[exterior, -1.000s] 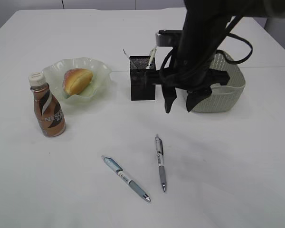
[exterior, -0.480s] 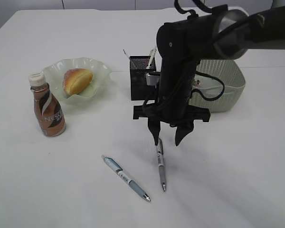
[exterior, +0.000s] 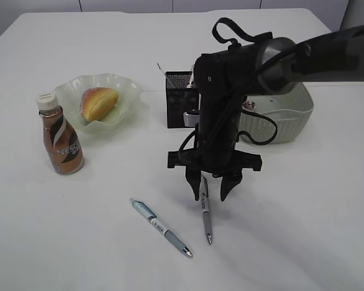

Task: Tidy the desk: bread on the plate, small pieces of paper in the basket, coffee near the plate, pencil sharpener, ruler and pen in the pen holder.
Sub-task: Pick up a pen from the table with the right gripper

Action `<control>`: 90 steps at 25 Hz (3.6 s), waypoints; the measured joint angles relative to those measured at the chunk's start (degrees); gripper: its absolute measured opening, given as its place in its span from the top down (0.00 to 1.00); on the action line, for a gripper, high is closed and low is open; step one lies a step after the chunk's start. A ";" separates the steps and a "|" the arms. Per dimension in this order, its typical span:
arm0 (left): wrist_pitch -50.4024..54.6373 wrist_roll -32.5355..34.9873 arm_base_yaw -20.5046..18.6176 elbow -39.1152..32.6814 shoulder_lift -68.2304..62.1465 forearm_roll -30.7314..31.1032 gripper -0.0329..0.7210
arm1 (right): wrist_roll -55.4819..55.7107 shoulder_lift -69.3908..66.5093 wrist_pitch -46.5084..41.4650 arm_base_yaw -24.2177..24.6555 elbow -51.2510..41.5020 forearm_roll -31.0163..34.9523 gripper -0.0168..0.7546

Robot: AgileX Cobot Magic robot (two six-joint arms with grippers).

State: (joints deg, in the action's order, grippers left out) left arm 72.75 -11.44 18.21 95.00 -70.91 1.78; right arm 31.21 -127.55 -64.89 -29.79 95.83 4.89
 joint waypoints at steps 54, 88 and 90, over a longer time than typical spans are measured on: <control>0.00 0.00 0.00 0.00 0.00 -0.09 0.52 | -1.80 -2.92 0.52 0.00 0.00 -1.67 0.46; 0.00 0.00 0.00 0.00 0.00 0.86 0.52 | -9.58 1.57 0.39 -1.09 1.77 -11.65 0.87; 0.00 0.00 0.00 0.00 0.00 0.96 0.52 | -10.36 2.82 2.34 -2.02 1.77 -12.77 0.87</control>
State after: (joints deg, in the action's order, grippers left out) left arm 72.75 -11.44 18.21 95.00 -70.91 2.74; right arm 20.85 -124.73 -62.55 -31.80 97.59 -7.88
